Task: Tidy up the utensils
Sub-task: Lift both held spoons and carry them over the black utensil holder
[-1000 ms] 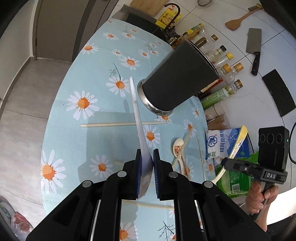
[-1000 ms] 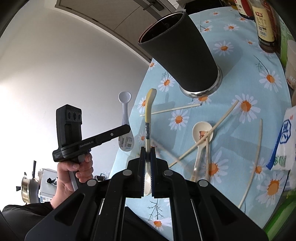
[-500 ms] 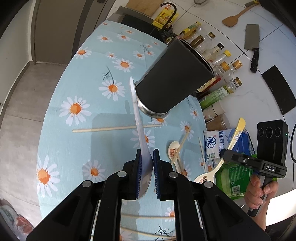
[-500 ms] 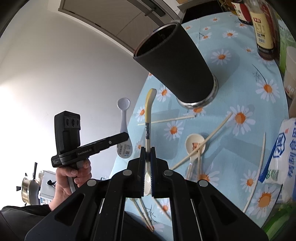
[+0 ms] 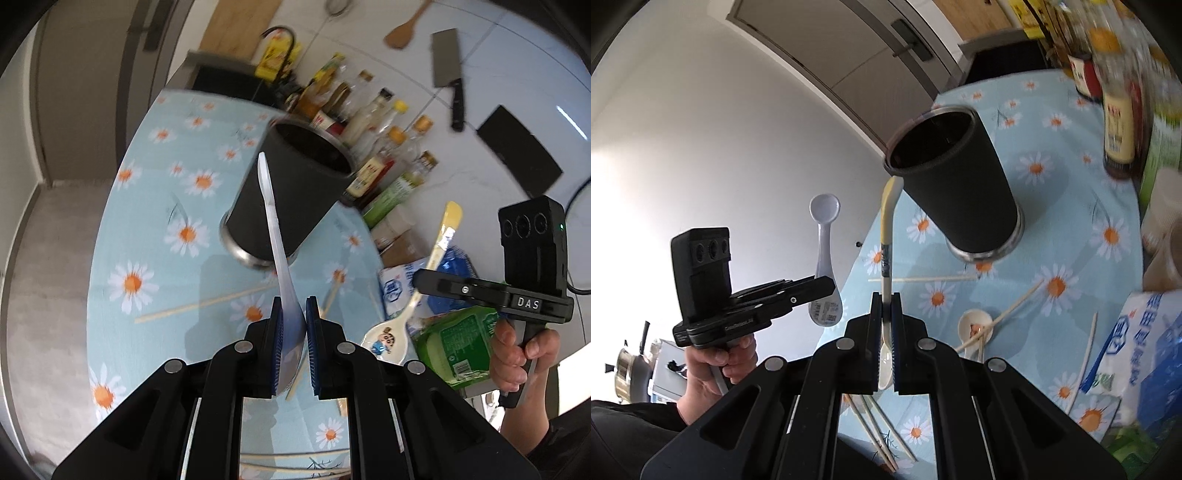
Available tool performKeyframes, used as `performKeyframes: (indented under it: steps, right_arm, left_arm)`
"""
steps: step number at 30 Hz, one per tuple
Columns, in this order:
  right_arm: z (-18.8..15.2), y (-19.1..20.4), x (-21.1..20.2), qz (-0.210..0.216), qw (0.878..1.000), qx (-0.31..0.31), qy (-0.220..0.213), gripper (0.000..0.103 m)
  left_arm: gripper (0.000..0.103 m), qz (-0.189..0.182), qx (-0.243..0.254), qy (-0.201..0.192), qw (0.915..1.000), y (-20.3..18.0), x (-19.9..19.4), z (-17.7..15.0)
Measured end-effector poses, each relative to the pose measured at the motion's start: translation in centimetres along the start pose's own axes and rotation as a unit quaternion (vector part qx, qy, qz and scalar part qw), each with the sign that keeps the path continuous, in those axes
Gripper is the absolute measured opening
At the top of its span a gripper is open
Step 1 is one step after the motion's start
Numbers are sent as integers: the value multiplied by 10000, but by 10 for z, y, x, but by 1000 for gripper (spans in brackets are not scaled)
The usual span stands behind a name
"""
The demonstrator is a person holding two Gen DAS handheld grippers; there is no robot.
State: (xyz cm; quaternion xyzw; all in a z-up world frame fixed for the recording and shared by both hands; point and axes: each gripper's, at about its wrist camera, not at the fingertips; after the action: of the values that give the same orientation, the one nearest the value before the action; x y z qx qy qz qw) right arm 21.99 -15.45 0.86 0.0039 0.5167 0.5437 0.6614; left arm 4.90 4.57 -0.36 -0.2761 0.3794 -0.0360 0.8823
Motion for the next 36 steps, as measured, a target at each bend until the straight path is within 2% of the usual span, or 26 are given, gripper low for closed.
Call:
performKeyframes:
  steps: [10, 17, 22, 29, 36]
  right_arm:
    - [43, 31, -29, -350, 9958, -431, -727, 5]
    - [86, 41, -37, -712, 9880, -529, -1263, 6]
    - [112, 42, -31, -826, 9846, -582, -1427, 6]
    - [139, 42, -26, -997, 9799, -625, -1612, 6]
    - [151, 34, -16, -1256, 9769, -696, -1585, 6]
  left_arm:
    - [11, -61, 797, -649, 9947, -35, -17, 41]
    - [11, -235, 963, -1133, 9886, -39, -18, 78]
    - [11, -388, 1065, -1410, 9835, -41, -14, 102]
    - [11, -604, 1075, -1605, 9793, -38, 0, 123]
    - [11, -678, 933, -1606, 9803, -26, 21, 135]
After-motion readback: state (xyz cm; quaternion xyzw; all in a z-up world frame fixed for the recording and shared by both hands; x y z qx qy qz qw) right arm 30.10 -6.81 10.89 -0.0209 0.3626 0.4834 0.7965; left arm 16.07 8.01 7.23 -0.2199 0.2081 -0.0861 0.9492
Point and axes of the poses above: each gripper's, at about its wrist camera, not at the fingertips, and x roughly the way its jaws point, y to its left, z to its top, and after that the axes turned 7 degrees about -z, right-handed
